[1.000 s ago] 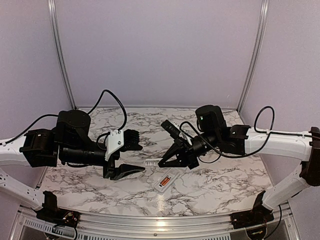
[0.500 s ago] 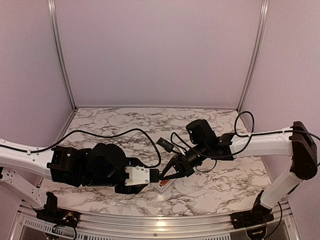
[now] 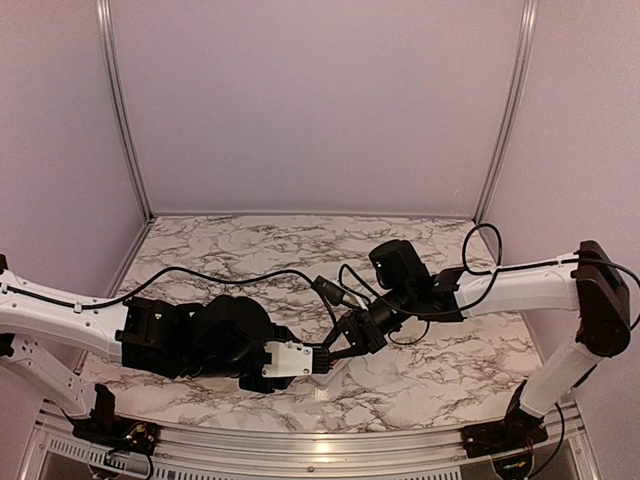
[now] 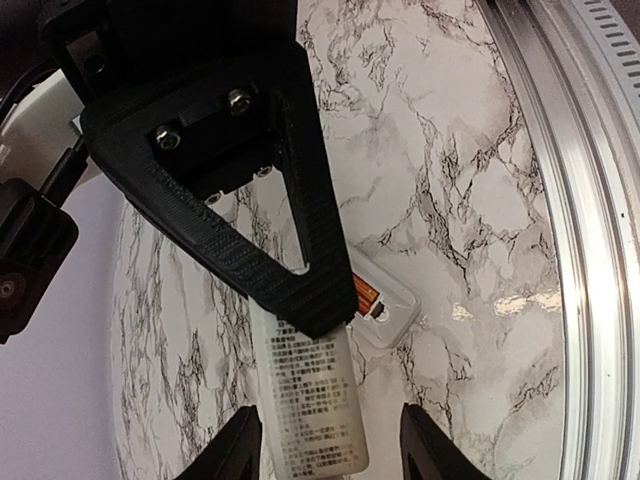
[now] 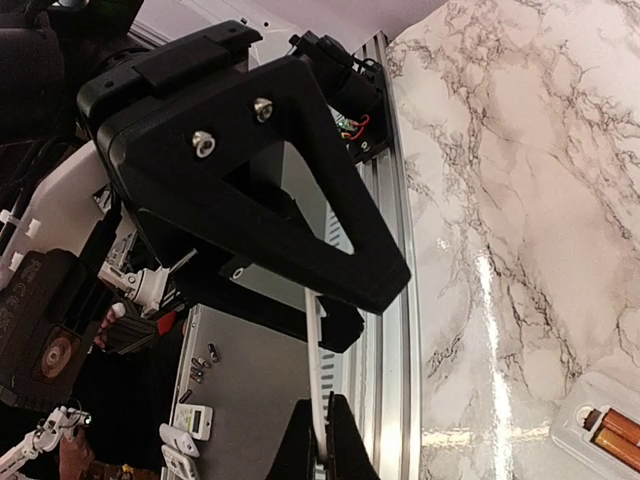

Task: Load the batteries into the remote control
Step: Pass from the right arm to the left, then adjust the remote control without the battery cover at the center of the board, then hold the remote control without the battery cover at the center of the board, then load the battery cover onto the remote control without the battery cover.

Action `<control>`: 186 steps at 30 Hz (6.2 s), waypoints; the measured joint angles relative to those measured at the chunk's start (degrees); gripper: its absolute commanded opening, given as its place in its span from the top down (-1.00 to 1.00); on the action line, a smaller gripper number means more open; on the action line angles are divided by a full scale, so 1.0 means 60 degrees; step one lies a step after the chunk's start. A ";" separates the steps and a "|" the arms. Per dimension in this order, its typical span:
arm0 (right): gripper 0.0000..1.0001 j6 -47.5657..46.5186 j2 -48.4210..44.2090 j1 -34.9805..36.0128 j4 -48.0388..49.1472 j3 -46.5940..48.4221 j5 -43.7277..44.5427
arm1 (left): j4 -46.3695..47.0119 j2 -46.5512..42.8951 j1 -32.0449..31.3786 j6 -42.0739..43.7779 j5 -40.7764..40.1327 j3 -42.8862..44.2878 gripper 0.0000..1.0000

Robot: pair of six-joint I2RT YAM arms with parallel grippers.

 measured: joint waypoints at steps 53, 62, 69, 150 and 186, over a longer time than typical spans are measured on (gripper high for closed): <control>-0.24 -0.0386 0.1810 -0.2557 -0.0630 -0.0331 0.4466 | 0.0474 0.1628 0.1432 -0.7045 0.2036 0.0219 0.84; -0.12 -0.0233 0.1825 -0.2550 0.0069 -0.1071 0.3756 | 0.0433 0.2871 0.1472 -0.7267 0.2127 0.0313 0.81; -0.08 0.0069 0.1803 -0.2375 0.0718 -0.1472 0.3322 | 0.0036 0.3508 0.1479 -0.7282 0.2011 0.0933 0.83; 0.18 0.0222 0.1286 -0.2681 0.0754 -0.2120 0.2280 | -0.2426 0.5661 0.2229 -0.4557 0.2619 0.3920 0.67; 0.22 0.0222 0.1373 -0.2681 0.0754 -0.2120 0.2124 | -0.2579 0.5949 0.2291 -0.4554 0.2889 0.4204 0.30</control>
